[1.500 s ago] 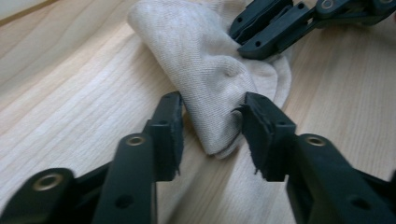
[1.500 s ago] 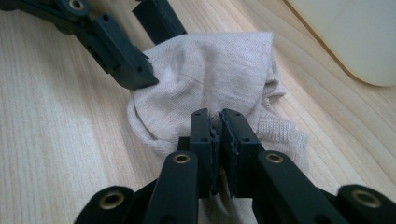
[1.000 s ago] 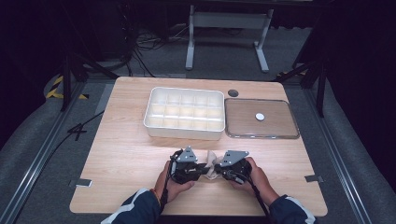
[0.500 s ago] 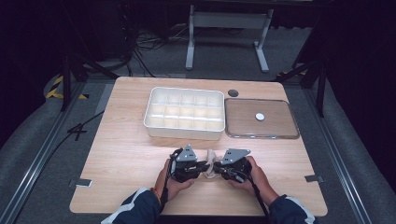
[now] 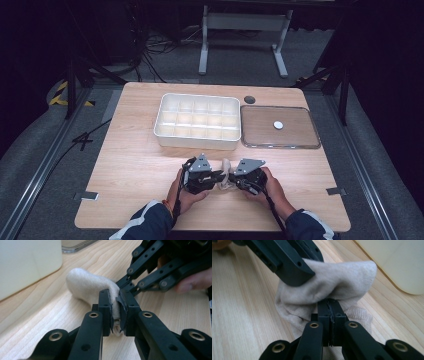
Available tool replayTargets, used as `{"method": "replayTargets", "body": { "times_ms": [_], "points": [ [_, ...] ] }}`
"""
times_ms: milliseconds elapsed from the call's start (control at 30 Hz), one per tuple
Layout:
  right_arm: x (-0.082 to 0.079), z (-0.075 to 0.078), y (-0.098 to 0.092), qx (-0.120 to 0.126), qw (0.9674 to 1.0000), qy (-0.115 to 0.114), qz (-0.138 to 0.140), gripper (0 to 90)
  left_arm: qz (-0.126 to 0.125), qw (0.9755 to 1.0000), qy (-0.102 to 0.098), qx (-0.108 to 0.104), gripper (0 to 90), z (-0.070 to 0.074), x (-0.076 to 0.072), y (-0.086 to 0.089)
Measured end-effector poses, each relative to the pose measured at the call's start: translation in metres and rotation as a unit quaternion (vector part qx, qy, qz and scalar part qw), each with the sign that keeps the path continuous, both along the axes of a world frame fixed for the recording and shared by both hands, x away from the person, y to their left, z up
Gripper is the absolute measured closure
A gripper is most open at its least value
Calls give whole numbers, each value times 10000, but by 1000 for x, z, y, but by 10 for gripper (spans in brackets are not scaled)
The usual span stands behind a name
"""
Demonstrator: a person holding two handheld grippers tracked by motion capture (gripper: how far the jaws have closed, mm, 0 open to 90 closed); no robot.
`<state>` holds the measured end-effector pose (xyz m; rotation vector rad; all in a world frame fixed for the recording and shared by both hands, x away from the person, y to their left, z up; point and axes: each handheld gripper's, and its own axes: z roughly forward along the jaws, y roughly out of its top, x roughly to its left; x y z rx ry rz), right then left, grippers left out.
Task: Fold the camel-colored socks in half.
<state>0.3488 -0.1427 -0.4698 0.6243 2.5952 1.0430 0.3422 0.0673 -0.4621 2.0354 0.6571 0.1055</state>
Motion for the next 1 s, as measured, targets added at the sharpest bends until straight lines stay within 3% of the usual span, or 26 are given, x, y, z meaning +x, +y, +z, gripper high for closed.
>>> {"method": "replayTargets", "body": {
  "times_ms": [133, 200, 300, 400, 500, 600, 733, 867, 1000],
  "points": [
    [1, -1, 2, 90, 10000, 2, -8, 874, 6, 9998, -126, 123, 810, 1, 0, -3],
    [2, 0, -2, 197, 9998, 43, -15, 733, 26, 9999, -112, 128, 815, 1, 0, -2],
    [3, 4, -8, 280, 9996, 52, 44, 724, 55, 9997, -136, 195, 820, 2, 0, -2],
    [4, 16, -27, 515, 9986, 66, -107, 717, 42, 9996, -139, 231, 821, 2, 0, -2],
    [6, 18, -35, 408, 9989, 50, -202, 716, 37, 9996, -157, 240, 821, 2, 0, -2],
    [9, 11, -37, 183, 9991, 262, -268, 732, 26, 9994, -170, 301, 821, 2, -1, -5],
    [10, 3, -30, -77, 9991, 367, -182, 765, -99, 9973, -398, 602, 818, 2, -6, -17],
    [10, 1, -30, 27, 9987, 456, -236, 800, -199, 9955, -521, 767, 813, -1, -9, -29],
    [9, 1, -29, -32, 9989, 413, -213, 803, -177, 9964, -475, 681, 803, -4, -9, -32]
  ]
}}
